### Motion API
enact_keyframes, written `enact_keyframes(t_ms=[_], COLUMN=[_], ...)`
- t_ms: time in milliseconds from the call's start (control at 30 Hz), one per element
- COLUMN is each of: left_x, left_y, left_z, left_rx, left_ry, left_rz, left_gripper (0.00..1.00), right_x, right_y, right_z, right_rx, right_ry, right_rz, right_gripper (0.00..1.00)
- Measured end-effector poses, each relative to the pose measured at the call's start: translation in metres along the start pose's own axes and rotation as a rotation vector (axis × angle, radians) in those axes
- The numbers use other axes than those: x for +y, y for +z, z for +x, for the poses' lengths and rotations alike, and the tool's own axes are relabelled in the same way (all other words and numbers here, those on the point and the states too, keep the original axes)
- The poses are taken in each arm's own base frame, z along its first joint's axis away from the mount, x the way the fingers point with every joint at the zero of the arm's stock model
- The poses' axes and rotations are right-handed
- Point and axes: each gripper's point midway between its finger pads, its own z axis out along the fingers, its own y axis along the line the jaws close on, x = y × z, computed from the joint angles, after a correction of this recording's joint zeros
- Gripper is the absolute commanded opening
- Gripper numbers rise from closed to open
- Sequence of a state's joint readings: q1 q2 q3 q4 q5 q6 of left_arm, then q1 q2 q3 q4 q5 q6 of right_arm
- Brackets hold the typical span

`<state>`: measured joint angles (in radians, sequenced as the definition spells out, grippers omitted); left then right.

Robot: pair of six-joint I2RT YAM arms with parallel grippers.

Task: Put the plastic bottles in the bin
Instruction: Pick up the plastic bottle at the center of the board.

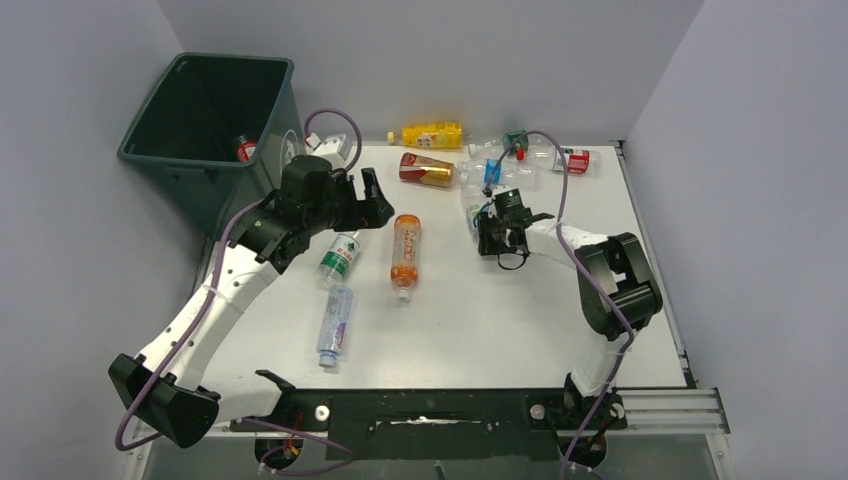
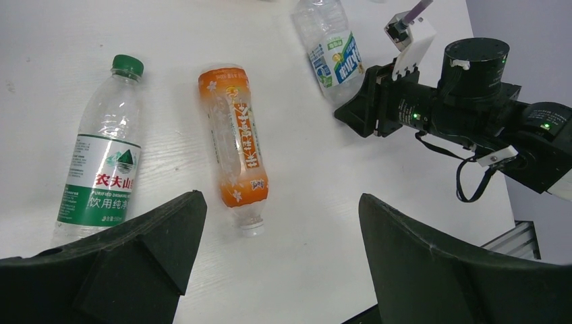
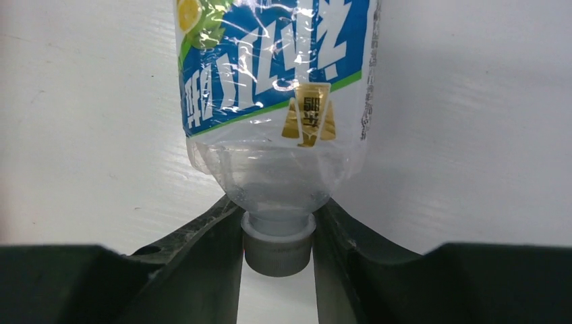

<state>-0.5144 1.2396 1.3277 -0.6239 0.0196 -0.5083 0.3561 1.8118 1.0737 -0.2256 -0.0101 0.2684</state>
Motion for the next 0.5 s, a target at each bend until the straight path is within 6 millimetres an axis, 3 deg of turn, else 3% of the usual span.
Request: enact_keyframes(t_ms=[267,400,500], left_x=[-0.006,-0.012,-0.018], left_y=[0.003,0.009,0.018], left_z=[0.001,0.006,0.013], left_rx=[-0.001,0.007,0.02], left_ry=[-0.023,-0.055,-0.09], left_rz=[0.028,0.07,0.114], left_gripper=[0.88,0.88,0.88], right_x=[0.005,0.01,0.025], right_y=[-0.005,-0.027,-0.05], right_z=[-0.001,-0.003,-0.011], right_rx=[-0.005,-0.041,-0.097], right_ry=[-0.004,-0.007,-0.025], right_rz=[-0.008,-0.018,-0.049], right_gripper=[0.19,0.18,0.18])
